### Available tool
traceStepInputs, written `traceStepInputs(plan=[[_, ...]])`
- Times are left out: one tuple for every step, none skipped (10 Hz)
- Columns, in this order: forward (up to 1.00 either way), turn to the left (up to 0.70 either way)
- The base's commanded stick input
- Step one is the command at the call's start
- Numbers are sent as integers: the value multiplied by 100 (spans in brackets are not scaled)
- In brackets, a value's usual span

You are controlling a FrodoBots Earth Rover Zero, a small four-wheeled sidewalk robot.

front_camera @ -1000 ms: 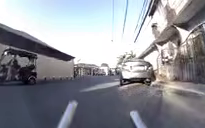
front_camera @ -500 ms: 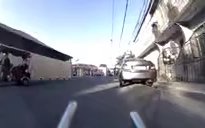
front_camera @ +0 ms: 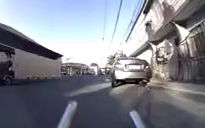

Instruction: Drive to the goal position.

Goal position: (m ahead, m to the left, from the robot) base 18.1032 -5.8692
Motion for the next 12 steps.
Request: traceStepInputs(plan=[[85,0],[85,0],[85,0],[85,0],[85,0],[85,0],[85,0],[85,0],[85,0],[85,-15],[85,-30],[85,-34]])
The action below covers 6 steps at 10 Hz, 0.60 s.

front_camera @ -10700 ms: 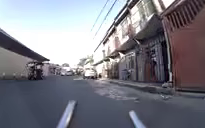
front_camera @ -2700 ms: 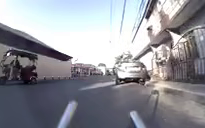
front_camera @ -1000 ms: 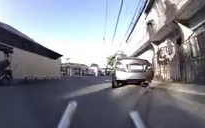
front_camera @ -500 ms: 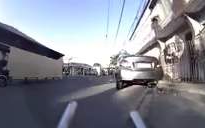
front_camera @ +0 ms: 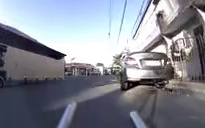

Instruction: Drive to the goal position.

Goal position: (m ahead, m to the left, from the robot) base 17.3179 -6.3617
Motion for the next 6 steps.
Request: traceStepInputs(plan=[[85,-34],[85,-34],[85,-34],[85,-34],[85,-34],[85,-34]])
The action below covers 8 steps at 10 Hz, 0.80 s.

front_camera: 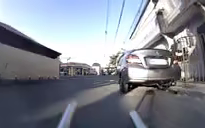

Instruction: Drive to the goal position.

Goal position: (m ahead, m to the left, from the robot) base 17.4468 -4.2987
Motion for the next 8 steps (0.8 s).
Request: traceStepInputs(plan=[[85,-34],[85,-34],[85,-34],[85,-34],[85,-14],[85,0],[85,0],[85,0]])
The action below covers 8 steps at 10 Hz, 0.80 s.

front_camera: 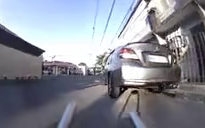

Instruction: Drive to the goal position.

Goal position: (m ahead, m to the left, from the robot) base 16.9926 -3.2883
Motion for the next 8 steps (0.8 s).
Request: traceStepInputs(plan=[[85,0],[85,0],[85,0],[85,0],[85,0],[85,0],[85,14],[85,28]])
